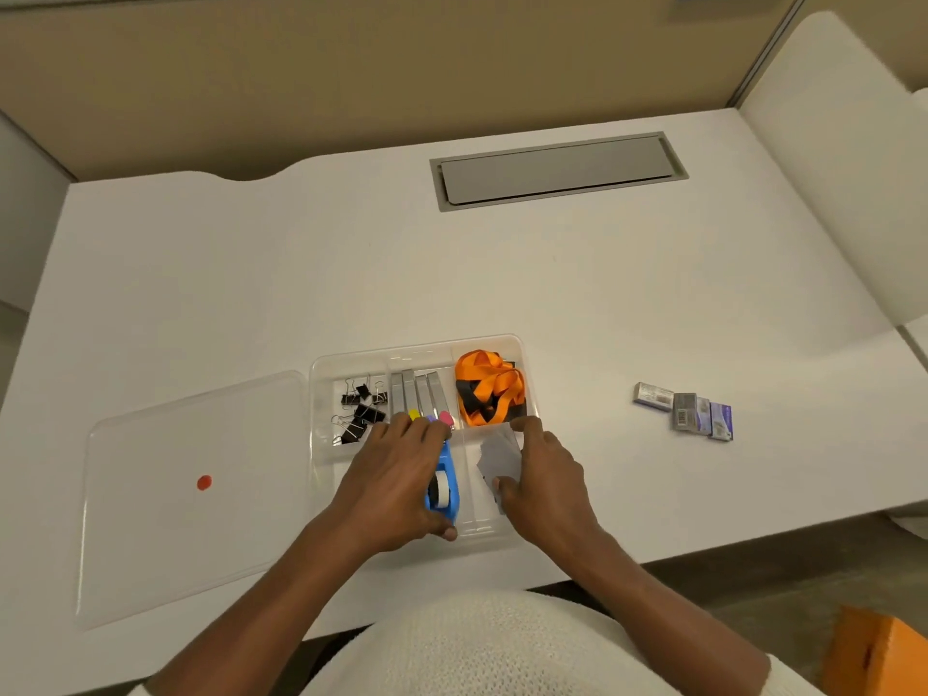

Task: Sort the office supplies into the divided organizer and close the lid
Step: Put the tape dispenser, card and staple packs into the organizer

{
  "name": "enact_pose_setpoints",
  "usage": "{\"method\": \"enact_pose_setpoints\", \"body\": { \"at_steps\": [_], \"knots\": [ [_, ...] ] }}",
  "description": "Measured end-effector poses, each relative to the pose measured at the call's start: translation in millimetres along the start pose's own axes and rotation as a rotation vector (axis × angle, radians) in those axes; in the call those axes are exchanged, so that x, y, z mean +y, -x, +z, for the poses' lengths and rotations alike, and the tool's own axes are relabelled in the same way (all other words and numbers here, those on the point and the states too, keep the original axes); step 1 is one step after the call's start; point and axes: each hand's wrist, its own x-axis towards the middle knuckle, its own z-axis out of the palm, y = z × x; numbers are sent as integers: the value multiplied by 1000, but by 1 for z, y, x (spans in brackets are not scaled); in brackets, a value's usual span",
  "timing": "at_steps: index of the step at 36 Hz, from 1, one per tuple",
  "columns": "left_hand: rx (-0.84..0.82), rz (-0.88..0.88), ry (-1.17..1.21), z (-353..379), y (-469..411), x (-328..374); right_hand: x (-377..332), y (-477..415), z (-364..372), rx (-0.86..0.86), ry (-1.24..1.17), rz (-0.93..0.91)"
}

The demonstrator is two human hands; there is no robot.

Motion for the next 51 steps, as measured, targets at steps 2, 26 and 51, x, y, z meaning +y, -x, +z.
{"method": "enact_pose_setpoints", "body": {
  "at_steps": [2, 26, 51],
  "knots": [
    [68, 15, -2, 5, -2, -2, 1, 1, 5, 3, 0, -4],
    [-19, 26, 122, 42, 3, -7, 2, 8, 5, 55, 395, -170],
    [-88, -127, 252, 68, 0, -10, -5, -1, 49, 27, 439, -144]
  ]
}}
